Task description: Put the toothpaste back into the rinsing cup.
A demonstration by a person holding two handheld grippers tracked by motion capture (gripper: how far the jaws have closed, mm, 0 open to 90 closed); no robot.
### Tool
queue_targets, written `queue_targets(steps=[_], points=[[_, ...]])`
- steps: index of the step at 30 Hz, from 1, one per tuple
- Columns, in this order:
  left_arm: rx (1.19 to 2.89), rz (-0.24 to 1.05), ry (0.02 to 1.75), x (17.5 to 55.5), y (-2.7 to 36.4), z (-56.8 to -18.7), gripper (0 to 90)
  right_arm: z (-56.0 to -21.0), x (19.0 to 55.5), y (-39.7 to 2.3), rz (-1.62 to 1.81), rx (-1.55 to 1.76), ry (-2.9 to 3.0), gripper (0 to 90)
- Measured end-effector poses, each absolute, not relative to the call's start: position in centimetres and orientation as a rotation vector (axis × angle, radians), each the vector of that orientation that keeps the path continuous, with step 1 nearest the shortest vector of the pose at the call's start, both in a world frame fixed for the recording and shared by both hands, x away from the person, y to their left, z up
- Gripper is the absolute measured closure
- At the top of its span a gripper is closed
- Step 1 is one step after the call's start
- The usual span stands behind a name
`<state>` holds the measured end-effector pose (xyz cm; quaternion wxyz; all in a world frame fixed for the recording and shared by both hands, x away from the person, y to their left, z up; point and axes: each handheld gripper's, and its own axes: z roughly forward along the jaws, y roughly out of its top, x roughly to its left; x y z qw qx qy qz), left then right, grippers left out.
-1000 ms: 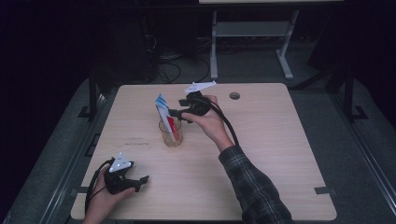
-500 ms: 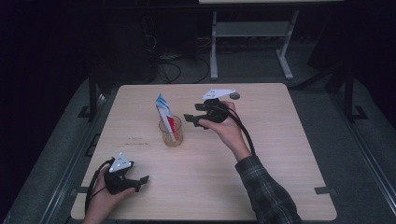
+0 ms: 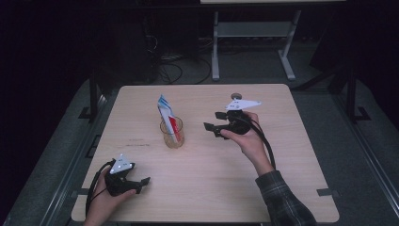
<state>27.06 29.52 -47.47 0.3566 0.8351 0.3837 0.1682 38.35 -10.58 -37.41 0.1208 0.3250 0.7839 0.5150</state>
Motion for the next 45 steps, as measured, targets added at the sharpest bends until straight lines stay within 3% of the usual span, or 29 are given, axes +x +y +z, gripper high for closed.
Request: queue_targets(steps=[29, 45], points=[[2.153, 0.436, 0.998, 27.1, 29.5, -47.5, 13.3, -42.7, 31.2, -19.2, 1.350, 1.120, 2.279, 28.1], [2.154, 0.438, 0.995, 27.1, 29.5, -47.5, 13.2, -45.8, 27.6, -23.3, 1.259, 1.228, 2.282, 20.5]])
